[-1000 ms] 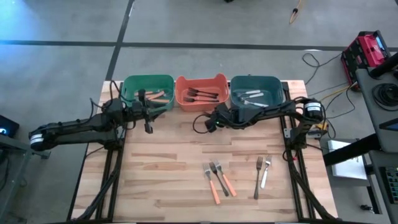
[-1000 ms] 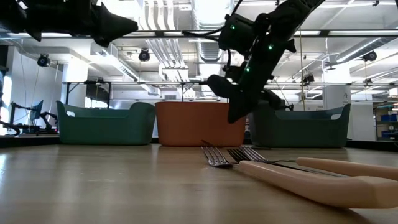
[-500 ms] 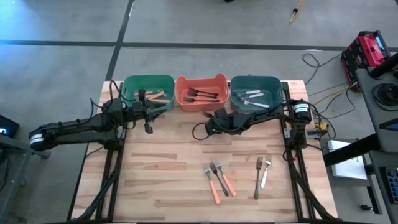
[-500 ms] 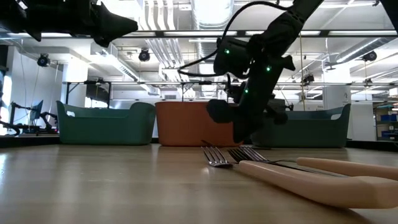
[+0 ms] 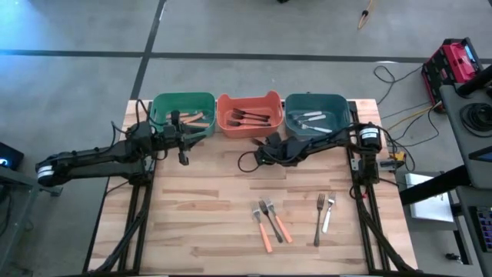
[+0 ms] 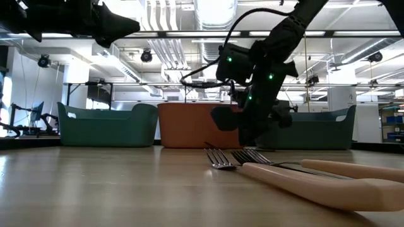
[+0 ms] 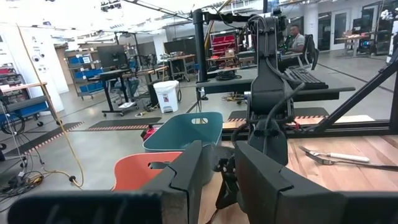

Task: Sort silverware by color (type)
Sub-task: Put the black fork into the orange bin

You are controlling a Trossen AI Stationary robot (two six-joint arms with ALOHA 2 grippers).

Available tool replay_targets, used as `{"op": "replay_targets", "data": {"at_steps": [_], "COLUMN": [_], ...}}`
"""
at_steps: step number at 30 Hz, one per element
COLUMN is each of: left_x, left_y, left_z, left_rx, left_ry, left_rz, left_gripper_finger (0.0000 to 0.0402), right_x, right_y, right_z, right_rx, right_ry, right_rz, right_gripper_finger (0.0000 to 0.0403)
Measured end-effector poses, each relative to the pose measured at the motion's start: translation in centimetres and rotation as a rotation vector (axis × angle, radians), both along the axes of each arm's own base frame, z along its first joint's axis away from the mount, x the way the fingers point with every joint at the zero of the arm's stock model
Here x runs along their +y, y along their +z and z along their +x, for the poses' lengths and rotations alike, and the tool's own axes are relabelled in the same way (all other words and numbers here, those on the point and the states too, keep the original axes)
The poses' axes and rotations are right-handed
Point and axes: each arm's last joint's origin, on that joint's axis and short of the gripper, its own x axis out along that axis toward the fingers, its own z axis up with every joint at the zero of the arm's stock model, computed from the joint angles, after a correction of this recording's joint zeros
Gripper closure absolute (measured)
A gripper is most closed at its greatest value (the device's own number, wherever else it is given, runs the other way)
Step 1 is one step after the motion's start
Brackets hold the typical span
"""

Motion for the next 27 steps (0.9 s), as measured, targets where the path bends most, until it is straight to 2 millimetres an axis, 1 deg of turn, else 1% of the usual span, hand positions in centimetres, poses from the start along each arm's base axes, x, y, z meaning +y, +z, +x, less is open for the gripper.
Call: {"op": "replay_targets", "data": {"at_steps": [2, 5, 12, 15, 20, 22, 23, 25, 27], "left_x": [0.0, 0.0, 0.0, 0.0, 0.0, 0.0, 0.0, 0.0, 0.0], "left_y": [0.0, 0.0, 0.0, 0.0, 0.0, 0.0, 0.0, 0.0, 0.0], "left_z": [0.0, 0.0, 0.0, 0.0, 0.0, 0.0, 0.0, 0.0, 0.0], "left_rx": [0.001, 0.001, 0.001, 0.001, 0.001, 0.001, 0.001, 0.001, 0.002], "left_ry": [0.0, 0.0, 0.0, 0.0, -0.001, -0.001, -0.001, -0.001, -0.001], "left_rz": [0.0, 0.0, 0.0, 0.0, 0.0, 0.0, 0.0, 0.0, 0.0], "left_gripper_finger": [0.0324, 0.0324, 0.0324, 0.0324, 0.0324, 0.0324, 0.0324, 0.0324, 0.0324], "right_x": [0.0, 0.2, 1.3, 1.6, 1.6, 1.5, 1.4, 1.1, 0.8], "right_y": [-0.5, -0.5, 0.7, 1.5, 4.0, 5.0, 5.5, 6.2, 6.6], "right_z": [0.0, 0.2, 0.7, 0.9, 1.1, 1.3, 1.4, 1.6, 1.7], "right_rx": [0.012, 0.002, -0.044, -0.044, 0.005, 0.049, 0.082, 0.152, 0.195], "right_ry": [-0.005, -0.008, 0.043, 0.045, 0.059, 0.105, 0.156, 0.29, 0.459], "right_rz": [-0.009, 0.002, 0.122, 0.147, 0.163, 0.191, 0.208, 0.242, 0.267], "right_gripper_finger": [0.039, 0.039, 0.039, 0.039, 0.039, 0.039, 0.039, 0.039, 0.039]}}
